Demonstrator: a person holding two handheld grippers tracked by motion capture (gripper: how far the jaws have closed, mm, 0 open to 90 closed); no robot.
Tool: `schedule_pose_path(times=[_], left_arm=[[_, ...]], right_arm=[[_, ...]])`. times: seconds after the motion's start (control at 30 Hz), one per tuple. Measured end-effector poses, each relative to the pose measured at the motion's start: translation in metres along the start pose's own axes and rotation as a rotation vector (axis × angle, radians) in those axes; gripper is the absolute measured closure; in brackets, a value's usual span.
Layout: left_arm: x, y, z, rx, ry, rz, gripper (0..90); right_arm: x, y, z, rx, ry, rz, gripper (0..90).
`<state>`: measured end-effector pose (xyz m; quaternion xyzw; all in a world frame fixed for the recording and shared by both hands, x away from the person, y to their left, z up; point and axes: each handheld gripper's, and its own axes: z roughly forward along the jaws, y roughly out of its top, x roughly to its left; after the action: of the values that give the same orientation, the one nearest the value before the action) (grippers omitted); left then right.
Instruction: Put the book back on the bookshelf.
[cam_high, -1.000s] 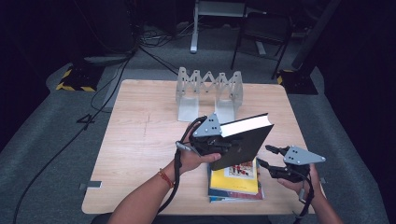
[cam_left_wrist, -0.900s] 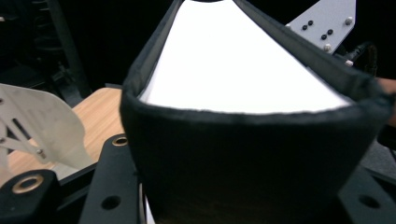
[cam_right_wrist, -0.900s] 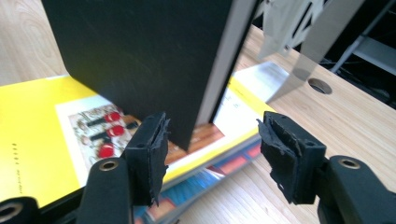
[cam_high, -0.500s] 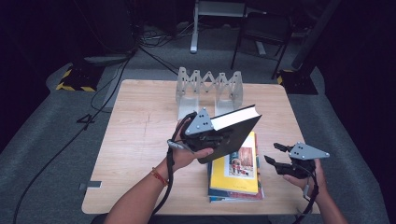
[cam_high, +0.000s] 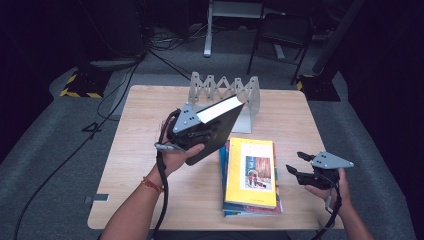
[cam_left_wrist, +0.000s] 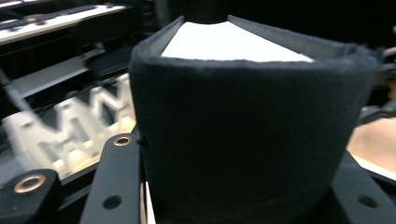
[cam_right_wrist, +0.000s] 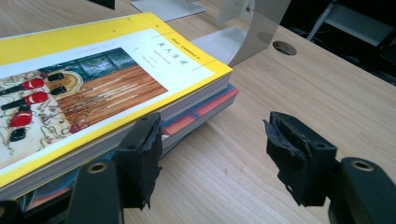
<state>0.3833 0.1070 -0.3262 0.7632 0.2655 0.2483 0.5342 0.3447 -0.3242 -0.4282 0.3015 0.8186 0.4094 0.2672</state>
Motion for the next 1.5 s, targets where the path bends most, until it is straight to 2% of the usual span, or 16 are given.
schedule_pose_path(times=[0.2, 0.27, 0.3, 0.33, 0.4, 0.5, 0.73, 0.8, 0.97, 1.17, 1.33, 1.5], left_arm=[[0.023, -0.008, -0.003, 0.021, 0.091, -0.043, 52.5], [0.035, -0.011, -0.001, 0.033, 0.112, -0.084, 52.5], [0.035, -0.011, -0.001, 0.033, 0.112, -0.084, 52.4], [0.041, -0.011, 0.002, 0.041, 0.130, -0.105, 52.4], [0.051, -0.010, 0.007, 0.050, 0.172, -0.114, 52.5], [0.057, -0.008, 0.011, 0.048, 0.191, -0.116, 52.5], [0.065, -0.003, 0.029, 0.070, 0.232, -0.128, 52.4], [0.068, -0.002, 0.036, 0.070, 0.242, -0.148, 52.5], [0.074, 0.001, 0.047, 0.075, 0.263, -0.164, 52.5], [0.081, 0.004, 0.060, 0.079, 0.310, -0.182, 52.4], [0.087, 0.007, 0.071, 0.071, 0.342, -0.228, 52.4], [0.084, 0.008, 0.084, 0.085, 0.372, -0.201, 52.2]], right_arm=[[-0.002, -0.004, 0.005, 0.021, -0.021, 0.014, 31.7], [-0.002, -0.005, 0.007, 0.032, -0.026, 0.015, 30.7], [-0.002, -0.005, 0.007, 0.032, -0.026, 0.015, 30.7], [-0.002, -0.005, 0.008, 0.033, -0.027, 0.014, 30.3], [-0.002, -0.006, 0.011, 0.040, -0.032, 0.020, 29.5], [-0.002, -0.007, 0.013, 0.047, -0.028, 0.018, 29.3], [-0.001, -0.008, 0.016, 0.060, -0.021, 0.013, 29.5], [0.000, -0.008, 0.016, 0.059, -0.020, 0.012, 29.6], [0.000, -0.008, 0.016, 0.057, -0.015, 0.011, 29.9], [0.000, -0.009, 0.017, 0.060, -0.014, 0.011, 30.2], [0.002, -0.009, 0.018, 0.065, -0.007, 0.005, 30.4], [0.002, -0.009, 0.019, 0.068, -0.005, -0.003, 30.6]])
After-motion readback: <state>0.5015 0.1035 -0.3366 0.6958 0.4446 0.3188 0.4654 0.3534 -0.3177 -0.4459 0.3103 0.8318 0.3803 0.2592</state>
